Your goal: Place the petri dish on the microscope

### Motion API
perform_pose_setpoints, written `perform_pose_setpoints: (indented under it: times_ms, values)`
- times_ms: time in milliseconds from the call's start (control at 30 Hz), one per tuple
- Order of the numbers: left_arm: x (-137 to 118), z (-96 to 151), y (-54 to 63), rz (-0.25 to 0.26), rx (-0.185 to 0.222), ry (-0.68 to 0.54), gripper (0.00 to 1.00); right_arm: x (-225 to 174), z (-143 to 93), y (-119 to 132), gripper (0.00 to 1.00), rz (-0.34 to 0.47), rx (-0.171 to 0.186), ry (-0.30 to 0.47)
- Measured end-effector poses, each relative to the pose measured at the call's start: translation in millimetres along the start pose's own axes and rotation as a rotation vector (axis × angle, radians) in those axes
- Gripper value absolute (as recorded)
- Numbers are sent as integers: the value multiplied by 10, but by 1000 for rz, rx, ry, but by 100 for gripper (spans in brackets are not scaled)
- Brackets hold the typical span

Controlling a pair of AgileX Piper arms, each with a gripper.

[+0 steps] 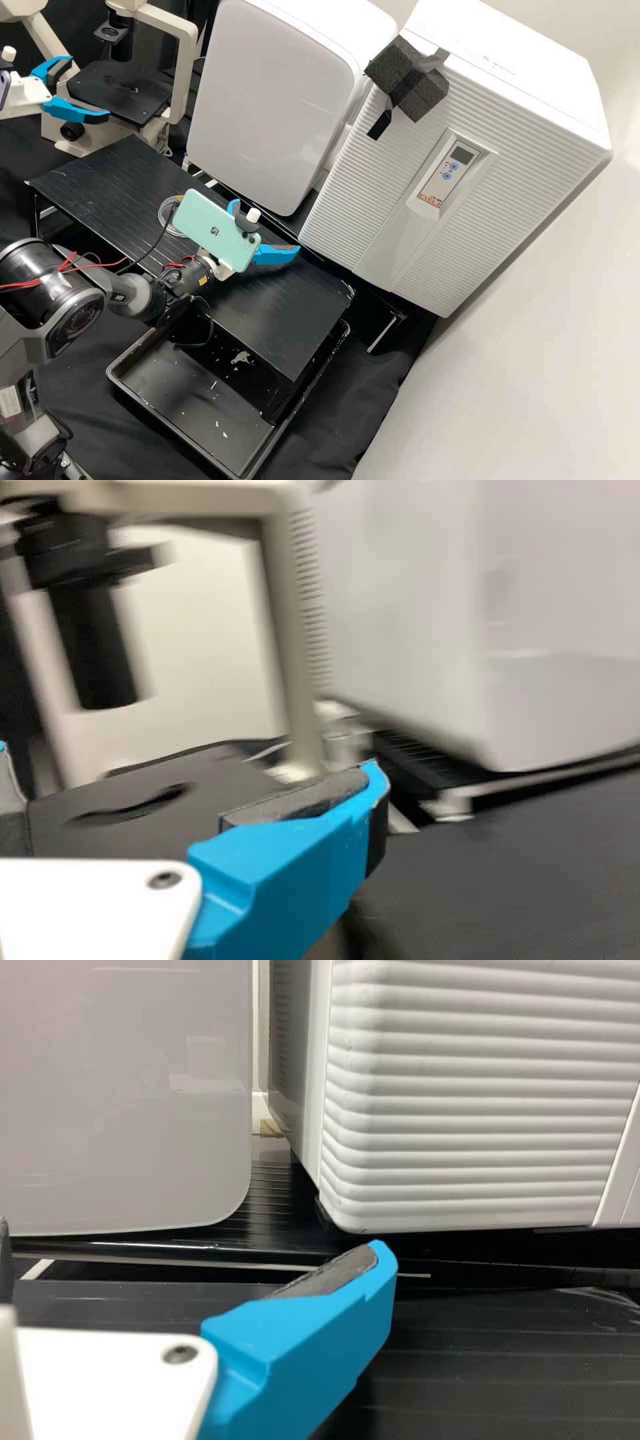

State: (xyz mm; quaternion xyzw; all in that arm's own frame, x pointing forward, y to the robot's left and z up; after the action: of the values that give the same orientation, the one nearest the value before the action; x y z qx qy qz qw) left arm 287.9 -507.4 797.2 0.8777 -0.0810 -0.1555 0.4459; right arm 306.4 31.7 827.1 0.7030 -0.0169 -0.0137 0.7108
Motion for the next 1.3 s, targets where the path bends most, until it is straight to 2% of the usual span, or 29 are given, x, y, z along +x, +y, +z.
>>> perform_pose_setpoints:
  times_ms: [133,233,367,567,767,933,1167,1300]
  values:
    - [6,289,-6,1,-13,-141,100,0,0,0,100,0,0,0]
    - [9,493,-34,-19,-19,-242,100,0,0,0,100,0,0,0]
    - [67,789,-34,-29,-7,-383,100,0,0,0,100,0,0,0]
    - [213,1119,-71,-60,-61,-509,100,0,0,0,100,0,0,0]
    - [348,1355,-193,-133,-116,-564,100,0,0,0,100,0,0,0]
    - [448,1512,-313,-189,-104,-585,100,0,0,0,100,0,0,0]
    - [585,1609,-468,-260,-81,-569,100,0,0,0,100,0,0,0]
    - [657,1620,-545,-289,-44,-554,100,0,0,0,100,0,0,0]
